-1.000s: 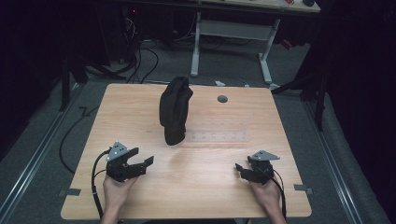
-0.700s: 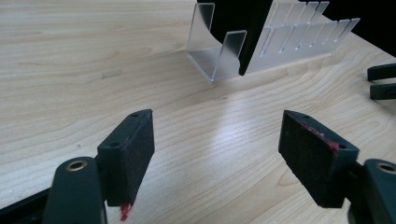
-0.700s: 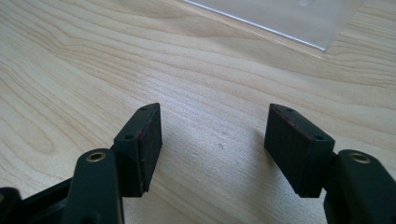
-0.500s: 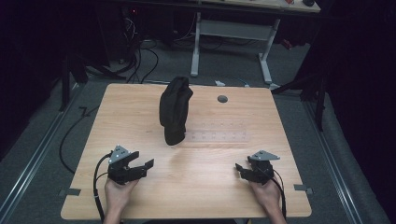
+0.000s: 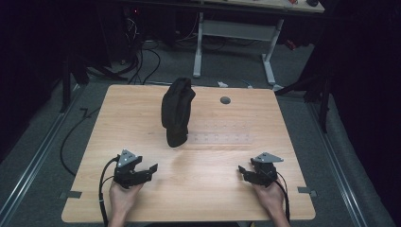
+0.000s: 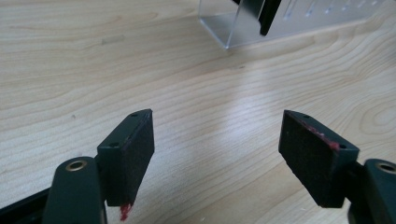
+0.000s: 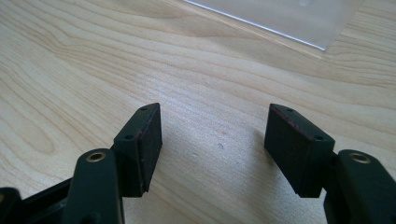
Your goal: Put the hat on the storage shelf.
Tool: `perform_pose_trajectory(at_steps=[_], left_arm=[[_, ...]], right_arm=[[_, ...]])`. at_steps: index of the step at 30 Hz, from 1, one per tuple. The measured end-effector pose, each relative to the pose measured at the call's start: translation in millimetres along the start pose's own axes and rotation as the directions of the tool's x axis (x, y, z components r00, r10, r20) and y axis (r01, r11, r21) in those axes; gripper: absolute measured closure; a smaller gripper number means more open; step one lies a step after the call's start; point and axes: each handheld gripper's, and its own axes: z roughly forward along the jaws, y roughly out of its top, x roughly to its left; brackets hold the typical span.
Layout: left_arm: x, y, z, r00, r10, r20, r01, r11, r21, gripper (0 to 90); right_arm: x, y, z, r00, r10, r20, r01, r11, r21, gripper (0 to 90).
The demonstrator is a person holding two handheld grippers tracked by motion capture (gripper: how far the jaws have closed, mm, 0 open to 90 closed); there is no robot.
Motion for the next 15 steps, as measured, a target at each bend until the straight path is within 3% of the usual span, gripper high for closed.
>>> perform_pose_trajectory(at_steps=[5, 10, 15], left_arm=[[3.5, -7.5, 4.2, 0.9989, 0.029, -0.036, -0.029, 0.9996, 0.005, 27.2], [6.2, -15.6, 7.3, 0.9932, 0.089, -0.075, -0.089, 0.9960, 0.015, 27.3], [8.7, -23.3, 11.5, 0.9875, 0.116, -0.107, -0.114, 0.9932, 0.024, 27.9]], right_arm=[[0.0, 0.0, 0.0, 1.0000, 0.000, 0.000, 0.000, 1.0000, 0.000, 36.9], [0.0, 0.0, 0.0, 1.0000, 0.000, 0.000, 0.000, 1.0000, 0.000, 36.9], [0.0, 0.0, 0.0, 1.0000, 0.000, 0.000, 0.000, 1.0000, 0.000, 36.9]])
